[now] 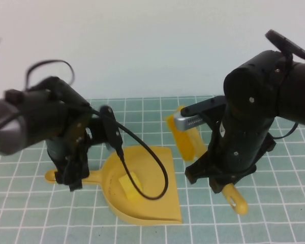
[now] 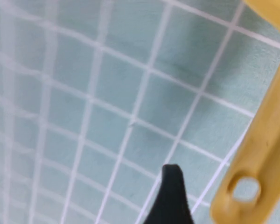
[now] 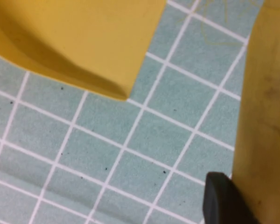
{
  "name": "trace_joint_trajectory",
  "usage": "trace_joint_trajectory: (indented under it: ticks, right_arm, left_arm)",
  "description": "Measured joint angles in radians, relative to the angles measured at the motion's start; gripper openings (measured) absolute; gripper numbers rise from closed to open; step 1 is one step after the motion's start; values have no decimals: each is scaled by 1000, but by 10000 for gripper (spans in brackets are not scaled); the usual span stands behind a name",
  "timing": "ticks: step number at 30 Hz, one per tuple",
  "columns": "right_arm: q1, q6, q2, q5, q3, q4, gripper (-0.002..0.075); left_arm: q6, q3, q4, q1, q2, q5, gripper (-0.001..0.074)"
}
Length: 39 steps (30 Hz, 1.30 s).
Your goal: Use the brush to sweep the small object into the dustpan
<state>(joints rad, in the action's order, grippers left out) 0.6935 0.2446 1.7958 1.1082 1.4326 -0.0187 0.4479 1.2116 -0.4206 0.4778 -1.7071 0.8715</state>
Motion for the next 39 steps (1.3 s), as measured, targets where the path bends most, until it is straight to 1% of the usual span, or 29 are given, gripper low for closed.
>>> trace_joint_trajectory:
  ticks: [1, 2, 4, 7, 8, 10, 16, 20, 27, 30, 31, 35, 37, 39]
  right_arm:
    - [-11, 0, 0, 0, 0, 0, 173]
    - [-21, 0, 0, 0, 0, 0, 173]
    - [-52, 0, 0, -10, -2, 19, 173]
    - [-84, -3, 2, -34, -19, 36, 173]
    - [-89, -3, 4, -43, -29, 40, 173]
    - [-94, -4, 16, -69, -62, 59, 173]
    - [-94, -2, 74, -189, -147, 132, 173]
    - [-94, 13, 123, -221, -151, 161, 173]
    - [-99, 32, 197, -230, -151, 159, 176]
    - [-99, 27, 204, -230, -151, 167, 212]
    - [-99, 25, 206, -224, -151, 171, 235]
    - [-92, 23, 210, -214, -151, 178, 364]
    - [-92, 23, 207, -213, -151, 178, 393]
    - [-92, 26, 184, -209, -151, 178, 405]
  left_arm:
    - [-17, 0, 0, 0, 23, -2, 516]
    - [-34, 0, 0, 0, 52, -2, 478]
    - [-72, 0, 0, 0, 102, -2, 370]
    - [-122, 0, 0, 0, 181, 15, 118]
    - [-142, 0, 0, 0, 207, 22, 17]
    - [-177, 0, 0, 0, 248, 22, 0]
    - [-344, 0, 17, 0, 348, -14, 0]
    - [-363, 0, 57, 0, 390, -19, 0]
    - [-363, 0, 118, 0, 454, -38, 0]
    - [-363, 0, 143, 0, 471, -50, 0]
    - [-363, 0, 147, 0, 471, -50, 0]
    - [-371, 0, 180, 0, 486, -56, 0]
    - [-371, 0, 194, 0, 495, -59, 0]
    - [-373, 0, 220, 0, 511, -75, 0]
